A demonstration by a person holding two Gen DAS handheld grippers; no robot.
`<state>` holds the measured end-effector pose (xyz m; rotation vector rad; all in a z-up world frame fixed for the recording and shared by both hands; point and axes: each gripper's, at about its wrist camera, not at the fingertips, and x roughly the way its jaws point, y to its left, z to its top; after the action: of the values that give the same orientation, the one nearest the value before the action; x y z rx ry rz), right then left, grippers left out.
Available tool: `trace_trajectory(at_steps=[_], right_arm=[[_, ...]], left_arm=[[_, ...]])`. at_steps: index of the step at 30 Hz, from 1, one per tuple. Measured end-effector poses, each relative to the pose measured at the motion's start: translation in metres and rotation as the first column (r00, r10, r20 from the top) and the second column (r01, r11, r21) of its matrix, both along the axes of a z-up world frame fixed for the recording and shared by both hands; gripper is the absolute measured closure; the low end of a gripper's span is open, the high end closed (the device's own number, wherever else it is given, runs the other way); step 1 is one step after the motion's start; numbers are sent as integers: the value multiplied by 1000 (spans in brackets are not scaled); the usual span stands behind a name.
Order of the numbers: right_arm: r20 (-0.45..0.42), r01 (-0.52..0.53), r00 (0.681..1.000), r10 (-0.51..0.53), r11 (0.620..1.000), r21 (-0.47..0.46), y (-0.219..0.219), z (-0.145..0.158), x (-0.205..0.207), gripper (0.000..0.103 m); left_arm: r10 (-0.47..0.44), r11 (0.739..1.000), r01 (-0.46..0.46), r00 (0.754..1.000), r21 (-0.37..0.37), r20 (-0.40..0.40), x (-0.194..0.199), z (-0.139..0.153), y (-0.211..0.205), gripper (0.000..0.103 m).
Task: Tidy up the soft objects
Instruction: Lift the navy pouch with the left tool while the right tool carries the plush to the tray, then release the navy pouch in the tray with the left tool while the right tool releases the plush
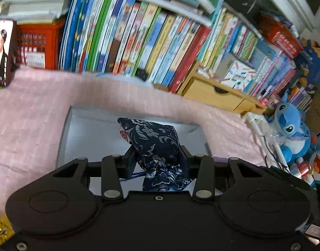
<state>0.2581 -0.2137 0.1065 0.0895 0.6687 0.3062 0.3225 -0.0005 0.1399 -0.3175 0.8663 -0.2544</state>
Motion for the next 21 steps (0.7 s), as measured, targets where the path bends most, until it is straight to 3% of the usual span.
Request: trace_trajectory(at_steps=[5, 16, 21], right_arm=[[-85, -3, 996, 2, 1000, -12, 4, -15, 16, 28], [-222, -49, 974, 32, 996, -69, 16, -40, 32, 27], [-269, -87, 961, 59, 992, -94, 23, -48, 35, 27]], left_arm=[[11, 999, -8, 998, 38, -65, 11, -22, -2, 63], [31, 999, -23, 976, 40, -214, 20, -65, 1, 63], [35, 998, -24, 971, 50, -237, 21, -74, 3, 63]])
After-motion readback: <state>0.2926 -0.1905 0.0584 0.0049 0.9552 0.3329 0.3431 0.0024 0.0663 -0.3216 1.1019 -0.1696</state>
